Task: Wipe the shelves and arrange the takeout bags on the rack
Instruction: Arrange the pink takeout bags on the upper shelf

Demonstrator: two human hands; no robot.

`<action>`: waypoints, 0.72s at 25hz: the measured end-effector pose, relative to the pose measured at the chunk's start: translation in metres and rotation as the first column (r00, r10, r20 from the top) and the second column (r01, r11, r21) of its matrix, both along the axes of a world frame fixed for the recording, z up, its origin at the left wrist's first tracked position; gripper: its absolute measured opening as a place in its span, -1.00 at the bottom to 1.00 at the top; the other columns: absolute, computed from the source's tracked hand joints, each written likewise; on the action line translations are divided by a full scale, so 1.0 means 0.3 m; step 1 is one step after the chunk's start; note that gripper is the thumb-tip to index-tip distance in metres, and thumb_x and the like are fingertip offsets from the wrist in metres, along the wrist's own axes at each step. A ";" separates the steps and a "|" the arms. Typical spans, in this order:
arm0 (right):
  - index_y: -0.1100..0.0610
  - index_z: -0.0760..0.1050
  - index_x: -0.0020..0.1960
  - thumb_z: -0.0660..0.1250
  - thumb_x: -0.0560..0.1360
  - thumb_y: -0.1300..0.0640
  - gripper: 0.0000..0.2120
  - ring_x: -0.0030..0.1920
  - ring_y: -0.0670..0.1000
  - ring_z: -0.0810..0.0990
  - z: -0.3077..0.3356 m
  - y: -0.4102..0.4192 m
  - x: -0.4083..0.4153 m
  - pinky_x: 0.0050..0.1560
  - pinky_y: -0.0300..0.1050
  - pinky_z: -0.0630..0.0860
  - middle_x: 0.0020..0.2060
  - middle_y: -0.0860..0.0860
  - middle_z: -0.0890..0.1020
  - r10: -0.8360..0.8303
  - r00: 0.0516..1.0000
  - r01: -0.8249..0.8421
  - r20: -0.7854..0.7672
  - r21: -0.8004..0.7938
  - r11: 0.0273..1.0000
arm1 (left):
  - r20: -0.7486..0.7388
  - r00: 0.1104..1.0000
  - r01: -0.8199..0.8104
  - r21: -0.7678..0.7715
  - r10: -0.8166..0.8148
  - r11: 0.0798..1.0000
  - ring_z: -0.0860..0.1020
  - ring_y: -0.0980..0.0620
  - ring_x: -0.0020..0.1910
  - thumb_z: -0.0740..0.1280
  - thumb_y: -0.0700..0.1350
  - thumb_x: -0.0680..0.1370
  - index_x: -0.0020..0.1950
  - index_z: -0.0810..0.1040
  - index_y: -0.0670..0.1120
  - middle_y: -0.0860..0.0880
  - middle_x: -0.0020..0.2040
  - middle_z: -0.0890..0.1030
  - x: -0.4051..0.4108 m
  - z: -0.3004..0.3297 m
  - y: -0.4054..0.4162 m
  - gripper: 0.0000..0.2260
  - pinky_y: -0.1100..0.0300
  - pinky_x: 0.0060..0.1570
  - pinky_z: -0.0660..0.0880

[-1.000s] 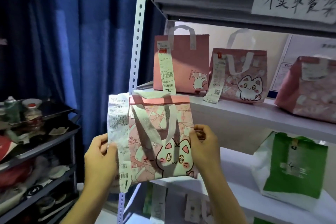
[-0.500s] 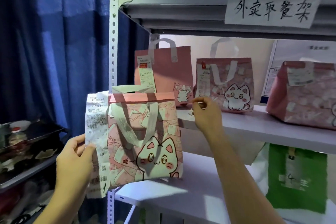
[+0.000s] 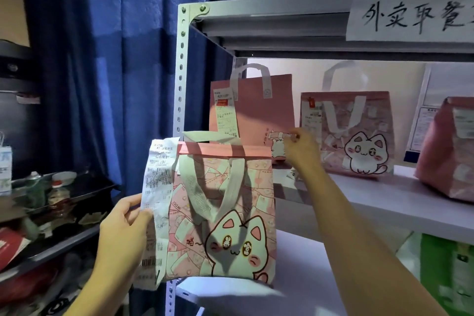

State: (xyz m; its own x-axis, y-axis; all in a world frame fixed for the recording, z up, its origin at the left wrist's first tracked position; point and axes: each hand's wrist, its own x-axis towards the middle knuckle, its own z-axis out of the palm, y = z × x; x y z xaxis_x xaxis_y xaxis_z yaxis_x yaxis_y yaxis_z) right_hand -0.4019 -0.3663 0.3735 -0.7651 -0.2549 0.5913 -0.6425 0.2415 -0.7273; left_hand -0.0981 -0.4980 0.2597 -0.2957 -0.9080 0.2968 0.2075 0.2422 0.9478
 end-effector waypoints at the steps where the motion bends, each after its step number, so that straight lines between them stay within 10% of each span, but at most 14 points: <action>1: 0.17 0.46 0.39 0.25 0.60 0.18 -0.63 0.01 0.05 0.57 0.000 -0.016 -0.006 0.01 -0.11 0.46 0.21 0.12 0.60 0.013 1.000 -0.013 0.003 -0.004 1.000 | 0.002 1.000 -0.004 -0.010 0.004 1.000 0.70 0.13 -0.29 0.27 -0.32 0.57 -0.02 0.60 0.03 0.13 -0.23 0.74 0.004 0.000 -0.003 -0.74 0.03 -0.17 0.58; 18: 0.19 0.50 0.15 0.35 0.53 0.14 -0.77 0.03 0.19 0.61 0.032 -0.104 -0.056 0.03 0.05 0.59 0.16 0.19 0.56 -0.148 0.984 0.157 0.101 -0.090 0.983 | 0.032 0.999 0.009 0.051 -0.011 0.999 0.73 0.00 -0.21 0.30 -0.28 0.58 0.03 0.62 0.04 0.02 -0.14 0.76 0.096 -0.047 -0.116 -0.77 -0.05 -0.16 0.63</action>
State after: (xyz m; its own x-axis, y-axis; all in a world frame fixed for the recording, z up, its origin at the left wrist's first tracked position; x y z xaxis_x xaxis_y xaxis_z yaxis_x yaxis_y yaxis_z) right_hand -0.4187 -0.3974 0.3829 -0.8438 -0.0757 0.5313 -0.5313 0.2565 -0.8074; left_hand -0.0691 -0.5327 0.2457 -0.3133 -0.9187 0.2404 0.1790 0.1915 0.9650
